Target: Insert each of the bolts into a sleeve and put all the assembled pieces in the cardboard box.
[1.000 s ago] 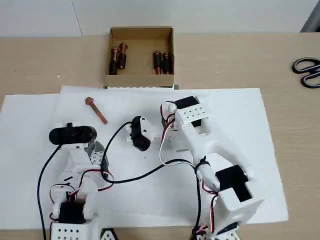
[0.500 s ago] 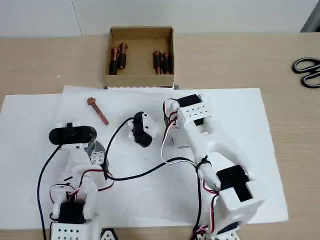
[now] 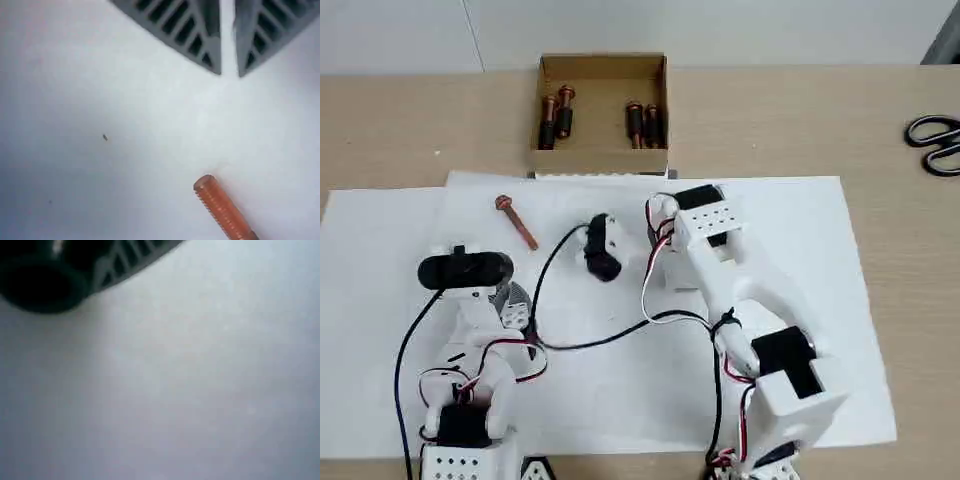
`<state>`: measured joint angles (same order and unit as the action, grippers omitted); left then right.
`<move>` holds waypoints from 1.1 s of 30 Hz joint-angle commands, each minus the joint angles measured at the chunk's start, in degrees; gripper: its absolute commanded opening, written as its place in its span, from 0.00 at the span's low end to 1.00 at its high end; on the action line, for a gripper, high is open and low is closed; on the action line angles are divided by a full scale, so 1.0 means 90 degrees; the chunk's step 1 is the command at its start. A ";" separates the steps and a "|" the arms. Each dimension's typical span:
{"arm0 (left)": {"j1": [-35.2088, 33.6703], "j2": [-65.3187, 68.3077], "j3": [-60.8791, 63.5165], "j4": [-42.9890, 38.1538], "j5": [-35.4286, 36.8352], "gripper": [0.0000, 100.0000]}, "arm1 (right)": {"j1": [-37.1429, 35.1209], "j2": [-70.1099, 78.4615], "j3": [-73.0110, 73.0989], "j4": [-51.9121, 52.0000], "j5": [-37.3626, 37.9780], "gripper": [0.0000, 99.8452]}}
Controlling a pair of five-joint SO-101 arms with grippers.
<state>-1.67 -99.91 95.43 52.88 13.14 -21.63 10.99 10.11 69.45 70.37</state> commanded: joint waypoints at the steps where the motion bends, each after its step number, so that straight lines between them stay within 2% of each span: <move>1: 0.0020 -0.0068 -0.0054 -0.0176 0.0059 0.01 | 0.0024 -0.0073 -0.0781 0.0220 -0.0557 0.01; 7: 0.0020 -0.0068 -0.0054 -0.0176 0.0059 0.01 | 0.0063 -0.0073 -0.1582 0.0366 -0.2295 0.01; 13: -0.0020 -0.0068 -0.0054 -0.0147 0.0059 0.01 | 0.0122 -0.0073 -0.2745 0.1529 -0.4024 0.01; 18: -0.0029 -0.0020 -0.0151 -0.0107 0.0020 0.01 | 0.0640 -0.0063 -0.3233 0.2242 -0.5128 0.01; 23: -0.0078 -0.0020 -0.0708 0.0488 -0.0254 0.01 | 0.1363 -0.0063 -0.3243 0.3082 -0.5519 0.00; 28: -0.0059 0.0127 -0.1968 0.1045 -0.0264 0.01 | 0.2232 -0.0063 -0.3223 0.3228 -0.5568 0.00; 33: -0.0078 0.1680 -0.3639 0.1573 -0.0283 0.01 | 0.2505 -0.0063 -0.3223 0.3248 -0.5568 0.00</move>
<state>-2.20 -92.79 72.84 65.19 11.03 -0.18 10.99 -16.26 97.58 20.88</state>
